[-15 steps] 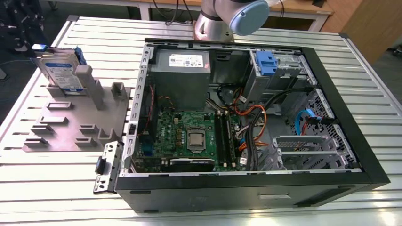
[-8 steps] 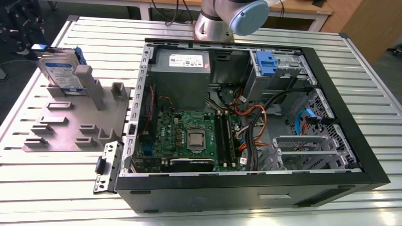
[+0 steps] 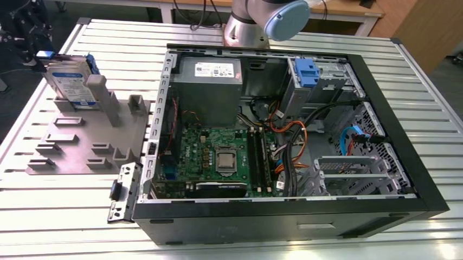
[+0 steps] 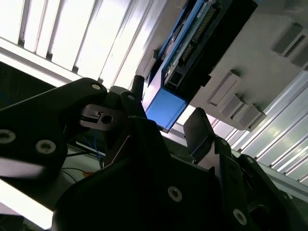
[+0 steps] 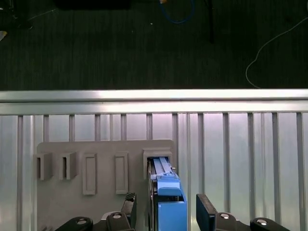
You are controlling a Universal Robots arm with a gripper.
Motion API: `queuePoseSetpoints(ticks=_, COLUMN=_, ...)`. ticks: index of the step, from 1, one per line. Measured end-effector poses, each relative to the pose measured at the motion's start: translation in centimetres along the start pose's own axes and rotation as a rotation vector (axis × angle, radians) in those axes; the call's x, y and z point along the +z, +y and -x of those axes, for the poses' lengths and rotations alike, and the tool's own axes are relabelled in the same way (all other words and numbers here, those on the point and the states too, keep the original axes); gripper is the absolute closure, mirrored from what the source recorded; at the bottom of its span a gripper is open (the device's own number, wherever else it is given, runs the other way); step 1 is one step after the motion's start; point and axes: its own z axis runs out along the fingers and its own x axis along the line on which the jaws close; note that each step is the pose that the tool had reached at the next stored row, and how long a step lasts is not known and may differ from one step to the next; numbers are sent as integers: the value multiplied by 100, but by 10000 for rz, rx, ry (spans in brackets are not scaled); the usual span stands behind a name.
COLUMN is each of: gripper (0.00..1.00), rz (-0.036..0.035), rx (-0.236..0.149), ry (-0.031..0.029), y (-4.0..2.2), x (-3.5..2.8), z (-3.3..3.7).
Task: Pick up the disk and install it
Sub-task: 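Pick up the disk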
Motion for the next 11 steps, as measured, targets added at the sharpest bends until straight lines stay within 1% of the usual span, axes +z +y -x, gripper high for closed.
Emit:
queuePoseSetpoints(ticks=3, gripper=40, rz=1, rx=0, ry=-3, y=0, x=16, z=0)
queuePoseSetpoints(ticks=6, gripper=41, rz=3, rx=0, ry=-3, y=0, x=18, z=-1)
queuePoseSetpoints(ticks=7, gripper=48, rz=2, rx=1, ry=-4, y=0, x=19, z=-1)
queuePoseSetpoints(ticks=11, gripper=48, rz=-2, rx=-1, ry=-7, y=-1, x=25, z=1)
